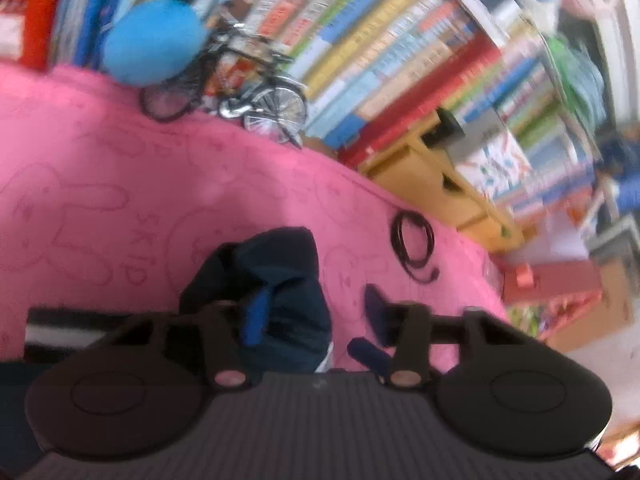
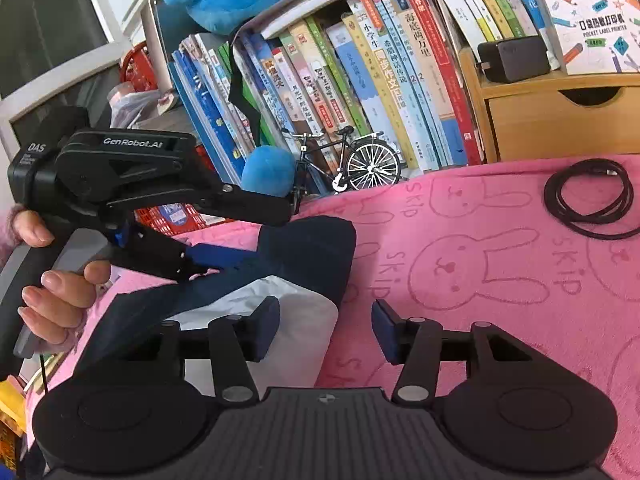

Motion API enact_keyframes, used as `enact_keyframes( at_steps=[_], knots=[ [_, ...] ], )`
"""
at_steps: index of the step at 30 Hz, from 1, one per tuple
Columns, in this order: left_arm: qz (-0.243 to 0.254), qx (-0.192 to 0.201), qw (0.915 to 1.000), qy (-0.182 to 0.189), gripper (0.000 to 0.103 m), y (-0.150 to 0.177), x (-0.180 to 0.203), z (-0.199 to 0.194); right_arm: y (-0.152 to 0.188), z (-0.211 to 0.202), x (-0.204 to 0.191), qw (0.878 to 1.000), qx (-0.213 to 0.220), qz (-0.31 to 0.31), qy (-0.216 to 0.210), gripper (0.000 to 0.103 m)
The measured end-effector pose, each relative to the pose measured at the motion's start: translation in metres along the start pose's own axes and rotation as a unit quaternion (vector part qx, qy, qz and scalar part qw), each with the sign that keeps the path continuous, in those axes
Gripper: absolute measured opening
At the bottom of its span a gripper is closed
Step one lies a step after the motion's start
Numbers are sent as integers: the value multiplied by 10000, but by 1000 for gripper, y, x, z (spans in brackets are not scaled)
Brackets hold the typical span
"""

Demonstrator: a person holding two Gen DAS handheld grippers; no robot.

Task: Fold clothes

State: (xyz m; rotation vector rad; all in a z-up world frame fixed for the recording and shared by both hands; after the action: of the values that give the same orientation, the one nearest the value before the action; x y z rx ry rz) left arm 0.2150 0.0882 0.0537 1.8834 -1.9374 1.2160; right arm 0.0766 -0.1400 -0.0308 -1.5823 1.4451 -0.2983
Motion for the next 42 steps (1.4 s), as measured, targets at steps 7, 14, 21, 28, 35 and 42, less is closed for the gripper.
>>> enact_keyframes(
  at_steps=[7,14,21,28,35,42],
  knots=[
    [-216,-99,9992,324,26,-6,-24,8,3,4,4,9999,-49,84,-60,53],
    [-506,-30,9965,659,34,-17,-30,13,5,3,2,9997,-13,53,-243,53],
    [-306,-277,9962,767,55,-13,-25,21,7,2,-8,9981,-13,-153,-597,53],
    [-293,154,9994,93,45,-9,-27,10,8,2,-14,9971,-48,-313,-690,63],
    [-323,-100,9983,465,55,-5,-31,13,4,9,0,9953,-263,314,-877,63],
    [304,310,9986,303,14,-1,-20,7,8,2,-29,9939,-140,-433,-1002,76]
  ],
)
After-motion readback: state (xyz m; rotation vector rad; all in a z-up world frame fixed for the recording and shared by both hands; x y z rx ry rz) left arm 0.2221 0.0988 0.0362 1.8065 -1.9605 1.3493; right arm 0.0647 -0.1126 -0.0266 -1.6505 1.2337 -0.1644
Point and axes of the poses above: each gripper's, at about its wrist camera, not at the fingertips, and z roughly the way its jaws point, x to its right, y to its underside, the point moved 1 cm from there along z, roughly the way its jaws point, and after that the axes turned 4 degrees about y, right-handed, at the moved point
